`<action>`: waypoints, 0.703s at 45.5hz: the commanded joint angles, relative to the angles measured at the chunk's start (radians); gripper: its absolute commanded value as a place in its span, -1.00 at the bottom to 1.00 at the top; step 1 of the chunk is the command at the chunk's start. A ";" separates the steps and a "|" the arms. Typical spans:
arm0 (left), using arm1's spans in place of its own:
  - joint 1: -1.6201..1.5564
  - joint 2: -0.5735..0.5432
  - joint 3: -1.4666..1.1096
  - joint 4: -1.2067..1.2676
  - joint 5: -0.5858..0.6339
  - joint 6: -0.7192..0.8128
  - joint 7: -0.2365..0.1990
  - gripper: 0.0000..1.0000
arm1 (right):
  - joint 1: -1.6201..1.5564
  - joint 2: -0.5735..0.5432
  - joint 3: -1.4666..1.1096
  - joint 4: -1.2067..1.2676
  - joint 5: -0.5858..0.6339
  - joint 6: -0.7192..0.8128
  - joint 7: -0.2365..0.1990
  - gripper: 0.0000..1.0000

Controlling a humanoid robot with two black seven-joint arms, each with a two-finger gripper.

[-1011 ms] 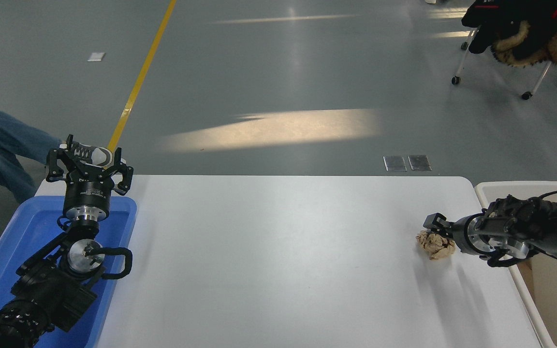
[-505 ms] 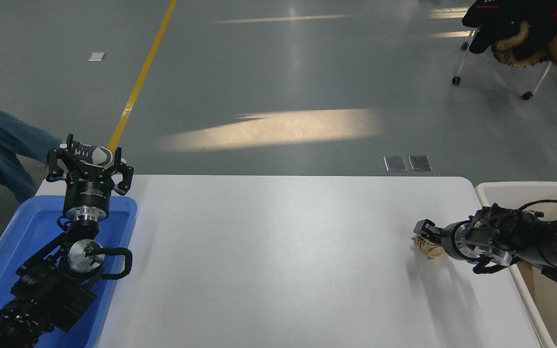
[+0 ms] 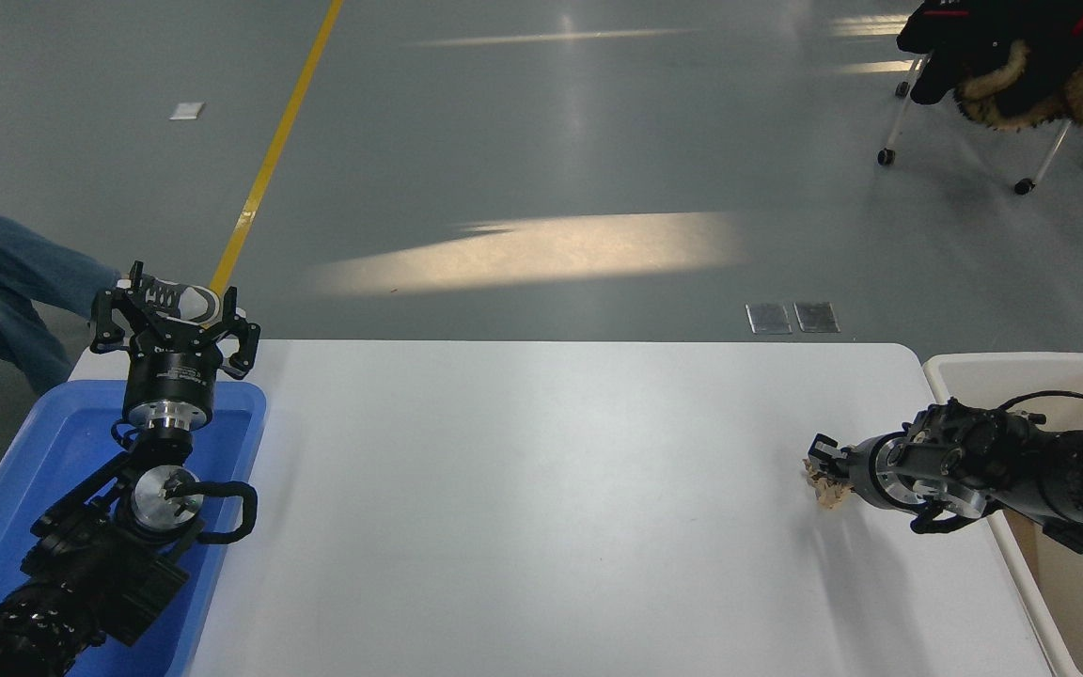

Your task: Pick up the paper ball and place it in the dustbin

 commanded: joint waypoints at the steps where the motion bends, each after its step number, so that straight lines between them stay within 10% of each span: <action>1: 0.000 0.000 0.000 0.000 0.000 0.000 0.000 0.98 | 0.373 -0.193 -0.084 0.438 -0.112 0.019 0.000 -1.00; 32: 0.000 0.000 -0.001 0.000 0.000 0.000 0.000 0.98 | 1.405 -0.215 -0.304 0.820 -0.047 0.683 0.049 -1.00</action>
